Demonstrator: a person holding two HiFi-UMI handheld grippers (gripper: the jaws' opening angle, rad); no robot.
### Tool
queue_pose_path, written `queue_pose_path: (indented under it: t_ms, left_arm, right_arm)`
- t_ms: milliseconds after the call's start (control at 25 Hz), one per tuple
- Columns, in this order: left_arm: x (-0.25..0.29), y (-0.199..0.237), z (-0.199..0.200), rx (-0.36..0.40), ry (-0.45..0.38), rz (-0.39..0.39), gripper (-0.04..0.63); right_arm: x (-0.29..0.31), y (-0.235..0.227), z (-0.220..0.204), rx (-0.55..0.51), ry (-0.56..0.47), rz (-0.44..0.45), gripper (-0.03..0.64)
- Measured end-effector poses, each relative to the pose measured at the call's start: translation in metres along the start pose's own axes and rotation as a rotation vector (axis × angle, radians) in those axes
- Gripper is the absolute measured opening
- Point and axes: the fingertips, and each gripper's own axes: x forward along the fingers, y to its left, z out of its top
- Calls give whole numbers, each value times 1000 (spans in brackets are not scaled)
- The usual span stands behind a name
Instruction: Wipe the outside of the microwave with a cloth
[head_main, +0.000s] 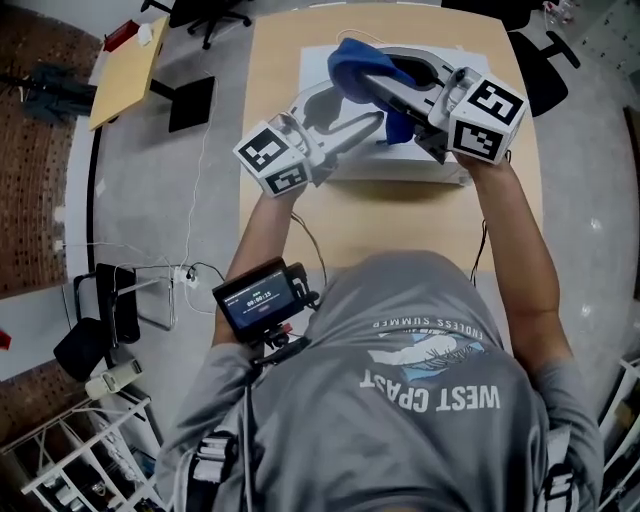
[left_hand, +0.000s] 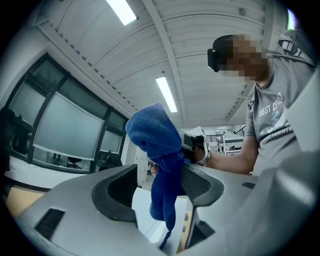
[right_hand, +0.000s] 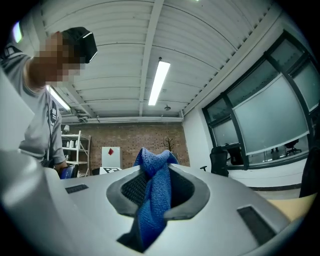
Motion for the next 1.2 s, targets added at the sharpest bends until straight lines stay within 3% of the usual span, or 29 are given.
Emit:
queue_pose_path:
  t_ms: [120,280,360,480,600,720,960,1200]
  left_arm:
    - [0,-8,-7,22,3,-19,266]
    - [7,-20,-11,77,35,-51,263]
    - [7,-20,-13,91,39,-45,250]
    - [2,-14,-15,96,34,-8,161]
    - [-1,-11,-17,95,26,13,122]
    - [-3,-10,-12,96,3,42,92]
    - [-23,12,2,111,-52,139,86]
    - [-59,52,-4,126,-41,292,85]
  right_arm:
    - [7,9,-18,-22,36,-1,76]
    - [15,27,-33,20,53,54,184]
    - [17,34,-37,37,41,65,196]
    - [18,38,-39,49,28,68,207]
    - [18,39,-40,36,19,51,230]
    - [13,33,-34,21,-27,-6,242]
    - [-23,3,-8,-15,-191,-213,241]
    - [-56,-12,-11,-27,-192,-316,241]
